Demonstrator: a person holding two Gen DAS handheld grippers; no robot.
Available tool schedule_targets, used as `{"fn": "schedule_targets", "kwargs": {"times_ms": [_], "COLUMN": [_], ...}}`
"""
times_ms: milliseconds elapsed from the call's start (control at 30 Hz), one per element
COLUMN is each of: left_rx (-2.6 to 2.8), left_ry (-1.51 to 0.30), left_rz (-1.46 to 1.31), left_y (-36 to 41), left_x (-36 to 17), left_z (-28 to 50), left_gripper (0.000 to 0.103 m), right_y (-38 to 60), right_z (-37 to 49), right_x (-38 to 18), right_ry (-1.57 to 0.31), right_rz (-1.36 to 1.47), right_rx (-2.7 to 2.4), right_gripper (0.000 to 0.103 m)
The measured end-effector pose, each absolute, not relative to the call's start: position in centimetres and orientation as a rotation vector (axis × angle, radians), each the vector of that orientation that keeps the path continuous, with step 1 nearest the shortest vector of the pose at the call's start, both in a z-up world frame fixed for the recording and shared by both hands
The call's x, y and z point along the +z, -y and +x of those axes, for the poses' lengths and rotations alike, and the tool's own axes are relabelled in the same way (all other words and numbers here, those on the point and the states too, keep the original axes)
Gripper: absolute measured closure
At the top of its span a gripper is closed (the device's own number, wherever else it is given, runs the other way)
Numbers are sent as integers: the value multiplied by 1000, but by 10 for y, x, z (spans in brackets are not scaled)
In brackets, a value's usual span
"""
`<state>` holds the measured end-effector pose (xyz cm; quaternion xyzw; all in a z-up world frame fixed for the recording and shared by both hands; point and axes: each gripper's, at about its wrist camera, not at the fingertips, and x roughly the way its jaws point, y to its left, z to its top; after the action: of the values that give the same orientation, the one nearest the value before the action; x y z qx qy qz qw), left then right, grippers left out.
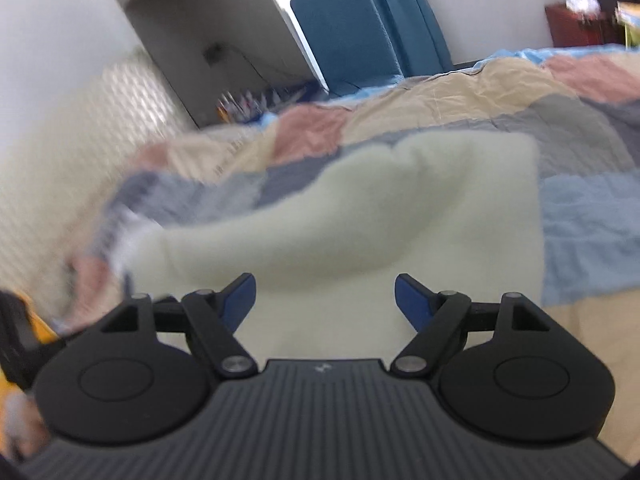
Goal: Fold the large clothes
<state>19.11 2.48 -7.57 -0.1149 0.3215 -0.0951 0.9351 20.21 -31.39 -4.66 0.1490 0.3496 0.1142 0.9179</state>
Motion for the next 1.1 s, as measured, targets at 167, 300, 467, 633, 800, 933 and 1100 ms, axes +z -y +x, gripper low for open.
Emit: {"fn": "schedule_targets", "kwargs": {"times_ms": [167,300,467,633,800,933,1100], "left_rx": [-151,-112,-129,-139,-173,-175,-119], "left_ry": [-651,-670,-690,-666,-647,-659,-682], "left_rz": [-238,-253,-236,-310,-417,-532,-654], "left_y": [-28,-24,-23,-30,-36,-37,-33], "left_x": [-86,-95,-100,-94,-81,-79,-80], "left_z": [211,222,229,219,194,160,127], "left_gripper": [19,18,18,18,18,18,16], "right_y": [304,309,304,305,295,283,281], "right_z": [246,271,287,282,266,241,212], "right_x": [-61,-85,-104,-104,-98,-86,-71], "right_ry": [-701,-699,-731,-737,-776,-793,-814], "right_rz": [112,108,106,100,71,82,169], "right_rx": [185,215,210,209,226,256,315], "right_gripper": [26,24,22,22,22,22,24]}}
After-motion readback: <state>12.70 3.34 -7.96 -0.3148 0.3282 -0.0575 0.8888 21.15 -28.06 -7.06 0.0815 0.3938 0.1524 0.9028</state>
